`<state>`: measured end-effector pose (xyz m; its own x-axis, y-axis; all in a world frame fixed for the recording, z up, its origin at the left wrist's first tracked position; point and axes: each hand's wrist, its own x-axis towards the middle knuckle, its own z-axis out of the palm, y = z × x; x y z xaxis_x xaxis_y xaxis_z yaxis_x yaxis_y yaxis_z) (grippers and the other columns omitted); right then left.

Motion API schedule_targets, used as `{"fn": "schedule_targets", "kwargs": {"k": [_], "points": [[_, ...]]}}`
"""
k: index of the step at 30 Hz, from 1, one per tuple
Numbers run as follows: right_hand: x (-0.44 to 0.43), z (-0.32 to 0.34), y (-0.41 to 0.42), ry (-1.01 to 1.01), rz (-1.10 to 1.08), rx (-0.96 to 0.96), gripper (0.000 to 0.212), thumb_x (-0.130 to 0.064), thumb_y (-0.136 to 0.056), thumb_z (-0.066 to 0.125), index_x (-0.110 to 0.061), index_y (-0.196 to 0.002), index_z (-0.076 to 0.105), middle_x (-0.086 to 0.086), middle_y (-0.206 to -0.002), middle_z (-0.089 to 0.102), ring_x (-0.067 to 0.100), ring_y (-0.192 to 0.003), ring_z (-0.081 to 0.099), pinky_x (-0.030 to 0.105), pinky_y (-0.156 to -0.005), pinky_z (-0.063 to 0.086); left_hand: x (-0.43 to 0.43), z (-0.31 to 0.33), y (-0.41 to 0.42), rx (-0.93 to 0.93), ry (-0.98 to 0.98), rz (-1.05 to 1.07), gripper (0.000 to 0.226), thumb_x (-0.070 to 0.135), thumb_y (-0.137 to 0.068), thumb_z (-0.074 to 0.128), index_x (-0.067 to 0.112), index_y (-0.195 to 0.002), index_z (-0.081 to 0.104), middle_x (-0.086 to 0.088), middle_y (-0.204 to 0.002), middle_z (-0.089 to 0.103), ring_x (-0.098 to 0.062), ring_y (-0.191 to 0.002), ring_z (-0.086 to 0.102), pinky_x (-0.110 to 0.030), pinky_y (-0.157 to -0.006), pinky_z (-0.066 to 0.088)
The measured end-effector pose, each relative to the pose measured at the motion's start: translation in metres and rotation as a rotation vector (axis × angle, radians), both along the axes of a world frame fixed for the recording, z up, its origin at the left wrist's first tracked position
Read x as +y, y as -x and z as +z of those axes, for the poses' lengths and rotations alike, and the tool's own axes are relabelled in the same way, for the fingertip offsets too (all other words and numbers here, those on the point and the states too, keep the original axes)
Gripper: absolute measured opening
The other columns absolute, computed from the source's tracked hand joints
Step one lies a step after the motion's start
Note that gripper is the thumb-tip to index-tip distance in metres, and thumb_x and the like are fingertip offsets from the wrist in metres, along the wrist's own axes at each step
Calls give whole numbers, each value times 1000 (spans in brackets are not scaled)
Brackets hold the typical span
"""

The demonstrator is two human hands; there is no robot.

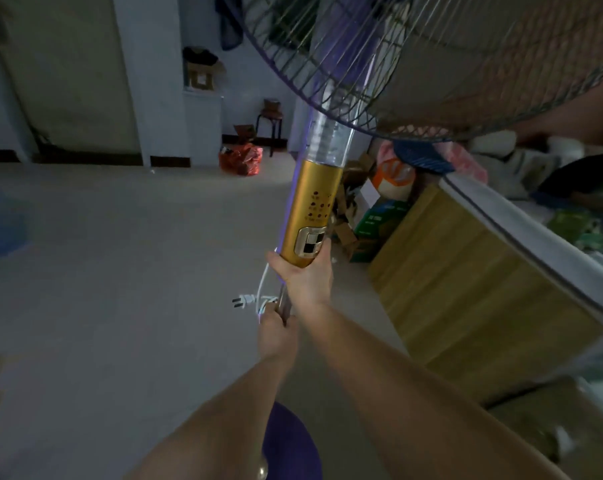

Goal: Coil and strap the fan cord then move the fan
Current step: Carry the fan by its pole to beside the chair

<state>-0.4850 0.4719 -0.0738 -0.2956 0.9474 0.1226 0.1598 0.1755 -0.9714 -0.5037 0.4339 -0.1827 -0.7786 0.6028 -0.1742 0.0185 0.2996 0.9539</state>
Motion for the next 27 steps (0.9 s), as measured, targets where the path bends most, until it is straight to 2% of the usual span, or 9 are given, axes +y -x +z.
{"fn": "schedule_targets", "kwargs": {"k": [3,6,8,11,13,16,22,24,27], "points": [[-11,14,-22,-13,-83,-16,60,-29,-67,86,-32,-112,47,-21,-87,62,-15,-70,58,2,-59,38,-5,12,-19,-3,-30,-56,21,13,-84,54,25,-71,43,1,-65,53,-13,-58,52,-26,-50,36],[-21,26,-41,-19,-157,-13,64,-30,-68,85,-24,-120,48,-8,-101,67,8,-86,64,23,-79,47,-8,18,-33,13,-34,-133,11,17,-86,54,21,-77,50,-2,-70,57,-19,-64,56,-29,-56,43],[-28,33,-60,-26,-227,9,67,-28,-68,85,-22,-123,48,-4,-107,67,13,-93,63,28,-84,48,-10,21,-48,42,-33,-218,6,22,-88,54,17,-85,54,-2,-75,61,-19,-68,59,-33,-60,49],[-34,38,-86,-20,-308,19,63,-29,-67,86,-28,-117,48,-9,-103,66,7,-88,62,24,-80,47,-13,26,-69,90,-47,-294,10,28,-91,54,20,-84,54,-2,-78,64,-19,-72,63,-32,-58,51],[-39,39,-108,-3,-361,32,61,-30,-67,86,-34,-112,46,-17,-97,62,-4,-84,59,15,-75,44,-17,28,-87,124,-33,-348,8,27,-90,55,21,-85,53,-2,-80,64,-21,-75,63,-35,-63,53],[-48,39,-142,23,-442,49,59,-31,-67,86,-38,-107,44,-22,-90,59,-11,-79,55,6,-65,36,-24,30,-117,141,-44,-449,7,24,-88,58,20,-85,52,-3,-82,64,-25,-79,63,-38,-70,53],[-67,34,-214,36,-627,87,62,-32,-63,87,-33,-112,48,-17,-97,64,-4,-86,60,10,-68,41,-40,27,-188,152,-2,-622,16,24,-87,58,11,-97,57,-14,-98,67,-34,-93,64,-46,-82,53],[-75,31,-240,33,-678,91,64,-33,-63,87,-29,-115,50,-10,-101,67,4,-90,64,16,-72,45,-46,26,-214,149,14,-669,17,25,-88,59,11,-97,56,-16,-99,67,-35,-94,64,-45,-81,53],[-84,27,-282,28,-724,97,64,-31,-64,87,-28,-116,50,-10,-98,67,3,-87,65,14,-67,45,-56,25,-254,163,18,-705,17,22,-87,60,9,-98,58,-18,-99,68,-37,-93,65,-41,-77,52]]}}
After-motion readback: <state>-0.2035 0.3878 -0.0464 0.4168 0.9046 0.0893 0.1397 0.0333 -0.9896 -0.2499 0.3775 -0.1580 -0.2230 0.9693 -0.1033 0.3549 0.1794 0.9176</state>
